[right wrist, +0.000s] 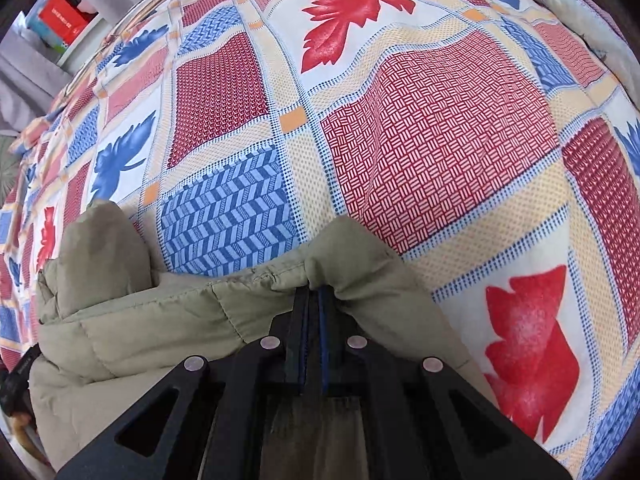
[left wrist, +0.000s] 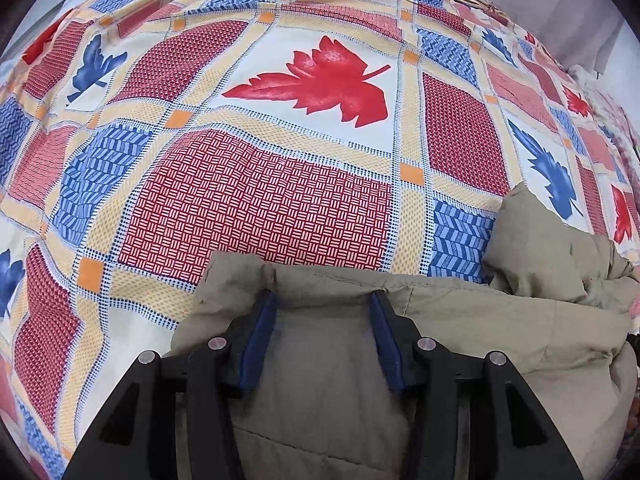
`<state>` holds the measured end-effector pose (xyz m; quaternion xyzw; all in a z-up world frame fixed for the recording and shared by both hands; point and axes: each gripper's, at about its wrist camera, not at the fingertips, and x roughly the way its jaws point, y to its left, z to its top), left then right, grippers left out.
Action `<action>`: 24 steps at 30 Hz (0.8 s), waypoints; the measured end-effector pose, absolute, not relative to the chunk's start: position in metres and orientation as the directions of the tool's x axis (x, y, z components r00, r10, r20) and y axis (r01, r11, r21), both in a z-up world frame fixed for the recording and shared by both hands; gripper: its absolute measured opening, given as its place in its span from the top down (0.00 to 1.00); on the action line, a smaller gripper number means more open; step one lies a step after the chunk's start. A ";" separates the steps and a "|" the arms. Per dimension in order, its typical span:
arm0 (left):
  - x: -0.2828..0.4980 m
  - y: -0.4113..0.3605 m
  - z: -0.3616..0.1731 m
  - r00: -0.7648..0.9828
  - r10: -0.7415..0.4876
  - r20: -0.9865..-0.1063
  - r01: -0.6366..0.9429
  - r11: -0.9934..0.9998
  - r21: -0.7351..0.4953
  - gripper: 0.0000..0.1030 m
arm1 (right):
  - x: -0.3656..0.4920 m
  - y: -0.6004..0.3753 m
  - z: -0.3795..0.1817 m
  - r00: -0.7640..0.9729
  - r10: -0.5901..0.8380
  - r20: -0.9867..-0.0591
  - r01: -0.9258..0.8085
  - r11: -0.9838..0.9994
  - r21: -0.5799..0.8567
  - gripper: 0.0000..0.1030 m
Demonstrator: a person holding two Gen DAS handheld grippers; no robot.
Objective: Fold large clothes
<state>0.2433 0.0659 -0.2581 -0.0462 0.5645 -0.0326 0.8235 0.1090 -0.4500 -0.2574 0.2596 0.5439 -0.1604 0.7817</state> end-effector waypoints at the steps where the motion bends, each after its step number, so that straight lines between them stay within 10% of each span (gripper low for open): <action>1: 0.242 0.066 -0.254 0.360 -0.096 -0.928 -0.001 0.995 -0.104 0.39 | 0.108 -0.450 -0.255 0.351 0.030 -0.936 0.533 0.815 0.227 0.98; 4: 0.233 0.071 -0.240 0.378 -0.040 -0.925 -0.018 0.999 -0.050 0.00 | 0.109 -0.443 -0.243 0.335 0.025 -0.942 0.535 0.818 0.212 0.92; 9: 0.214 0.080 -0.224 0.374 -0.045 -0.926 -0.012 0.998 -0.054 0.00 | 0.092 -0.431 -0.219 0.342 0.026 -0.939 0.534 0.817 0.217 0.90; 16: 0.185 0.090 -0.204 0.338 -0.048 -0.940 -0.012 0.998 -0.056 0.00 | 0.060 -0.402 -0.186 0.380 0.032 -0.924 0.539 0.805 0.249 0.53; 24: 0.151 0.101 -0.193 0.296 -0.072 -0.952 0.010 0.997 -0.072 0.00 | 0.031 -0.351 -0.165 0.384 0.130 -0.914 0.503 0.800 0.326 0.41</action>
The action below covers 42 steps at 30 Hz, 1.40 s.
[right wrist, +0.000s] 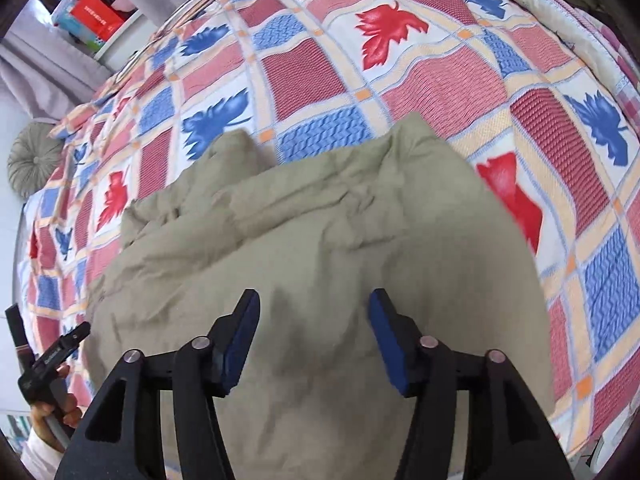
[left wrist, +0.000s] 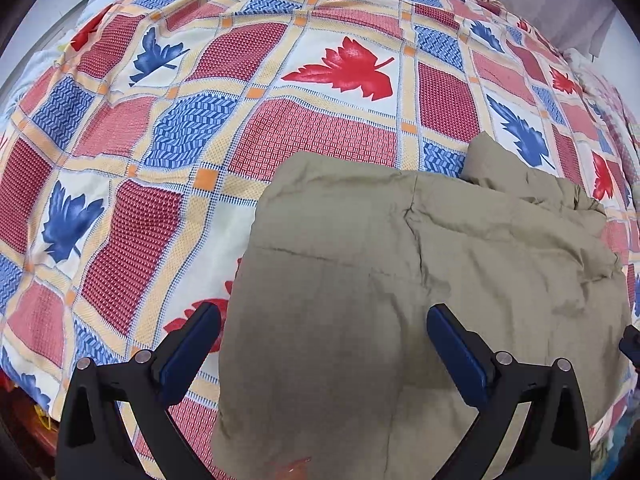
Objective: Fold large clothes
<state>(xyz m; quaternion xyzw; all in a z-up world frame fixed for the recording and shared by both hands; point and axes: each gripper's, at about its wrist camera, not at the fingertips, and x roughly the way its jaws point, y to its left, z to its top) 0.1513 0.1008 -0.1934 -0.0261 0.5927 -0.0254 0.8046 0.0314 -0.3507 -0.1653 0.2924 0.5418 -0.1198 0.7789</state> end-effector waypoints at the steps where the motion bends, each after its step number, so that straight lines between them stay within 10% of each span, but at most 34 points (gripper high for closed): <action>1: 0.147 0.103 -0.193 0.287 -0.074 -0.955 0.011 0.997 -0.074 0.00 | 0.029 -0.346 -0.165 0.382 0.143 -0.913 0.503 0.797 0.335 0.41; 18: 0.114 0.163 -0.212 0.230 -0.249 -0.941 -0.009 0.966 -0.258 0.00 | 0.028 -0.248 -0.180 0.296 0.282 -0.913 0.435 0.811 0.391 0.36; 38: 0.169 0.123 -0.299 -0.124 -0.747 -0.653 0.046 0.653 -0.756 0.00 | 0.035 -0.231 -0.197 0.241 0.250 -0.938 0.407 0.851 0.331 0.36; 40: 0.169 0.110 -0.298 -0.149 -0.709 -0.689 0.090 0.685 -0.723 0.08 | 0.036 -0.229 -0.198 0.239 0.247 -0.939 0.408 0.852 0.328 0.36; 42: 0.169 0.106 -0.293 -0.161 -0.690 -0.705 0.122 0.695 -0.708 0.38 | 0.036 -0.229 -0.198 0.239 0.248 -0.939 0.406 0.852 0.329 0.36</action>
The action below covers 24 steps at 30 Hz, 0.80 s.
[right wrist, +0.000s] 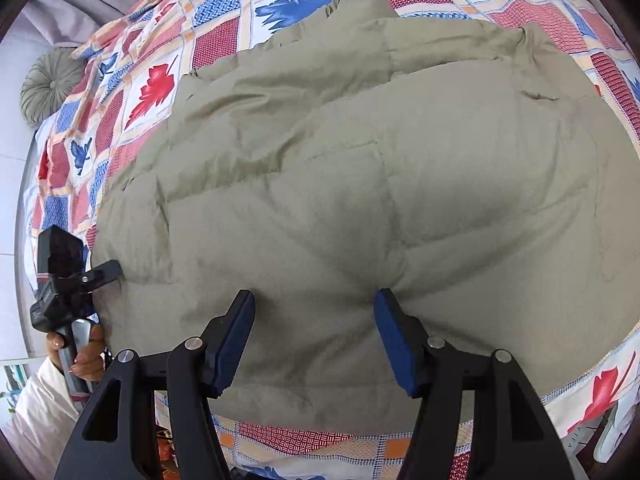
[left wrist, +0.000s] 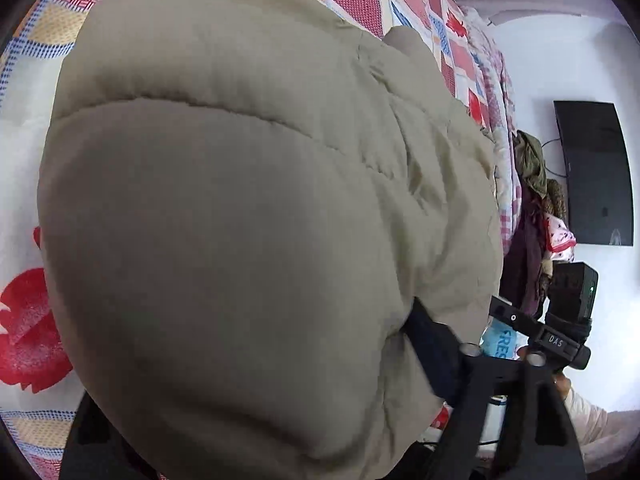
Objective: Fold large clothes
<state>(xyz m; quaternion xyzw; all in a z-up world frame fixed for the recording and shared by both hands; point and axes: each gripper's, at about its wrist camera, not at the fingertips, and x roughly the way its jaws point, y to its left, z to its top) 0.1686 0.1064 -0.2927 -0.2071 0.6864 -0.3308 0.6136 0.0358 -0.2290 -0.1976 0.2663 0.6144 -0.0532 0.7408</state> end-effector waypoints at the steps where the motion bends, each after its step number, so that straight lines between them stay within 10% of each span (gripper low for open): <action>1: 0.168 0.107 -0.289 -0.165 -0.713 -0.682 0.113 0.673 -0.731 0.59 | 0.036 -0.229 -0.197 0.240 0.249 -0.938 0.404 0.853 0.330 0.36; 8: 0.157 0.106 -0.244 -0.116 -0.741 -0.662 0.133 0.649 -0.749 0.74 | 0.028 -0.236 -0.177 0.318 0.248 -0.915 0.390 0.845 0.365 0.40; 11: 0.155 0.098 -0.220 -0.105 -0.738 -0.667 0.153 0.651 -0.744 0.74 | 0.026 -0.245 -0.171 0.365 0.229 -0.902 0.381 0.848 0.369 0.79; 24: 0.130 -0.005 -0.095 -0.069 -0.692 -0.718 0.299 0.673 -0.677 0.74 | 0.052 -0.252 -0.228 0.391 0.332 -0.858 0.362 0.802 0.476 0.89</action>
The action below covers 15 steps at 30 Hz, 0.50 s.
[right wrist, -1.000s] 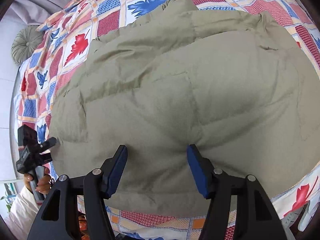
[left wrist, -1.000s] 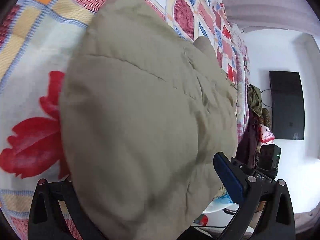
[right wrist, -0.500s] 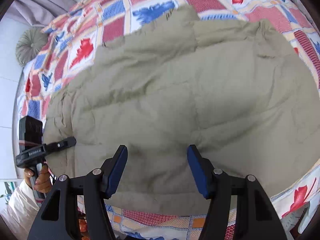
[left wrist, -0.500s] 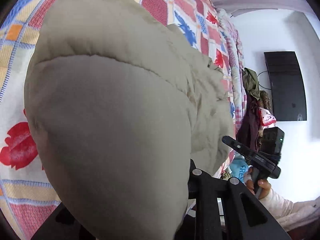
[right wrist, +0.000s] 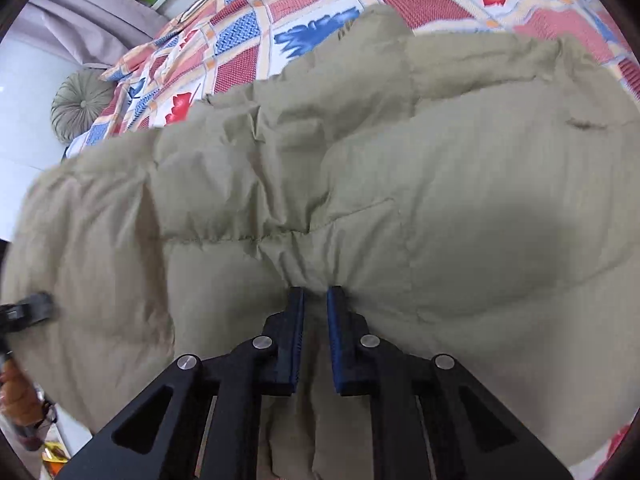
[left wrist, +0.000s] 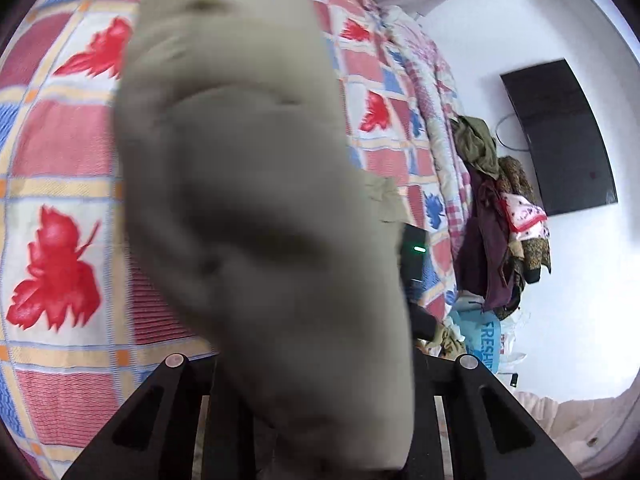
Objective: Fold large clothes
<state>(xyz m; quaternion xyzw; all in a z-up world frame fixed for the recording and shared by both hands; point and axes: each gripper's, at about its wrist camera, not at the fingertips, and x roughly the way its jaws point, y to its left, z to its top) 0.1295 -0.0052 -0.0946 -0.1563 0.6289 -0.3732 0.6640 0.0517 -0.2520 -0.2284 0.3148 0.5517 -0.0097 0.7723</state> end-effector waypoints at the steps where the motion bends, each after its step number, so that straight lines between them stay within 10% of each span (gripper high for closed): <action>1: 0.126 -0.023 -0.086 -0.073 -0.684 -0.726 0.320 0.674 -0.666 0.74 | 0.054 -0.257 -0.235 0.395 0.355 -0.848 0.376 0.779 0.501 0.90; 15: 0.115 -0.187 -0.080 -0.124 -0.595 -0.794 0.432 0.688 -0.583 0.72 | 0.046 -0.306 -0.259 0.429 0.540 -0.725 0.418 0.593 0.688 1.00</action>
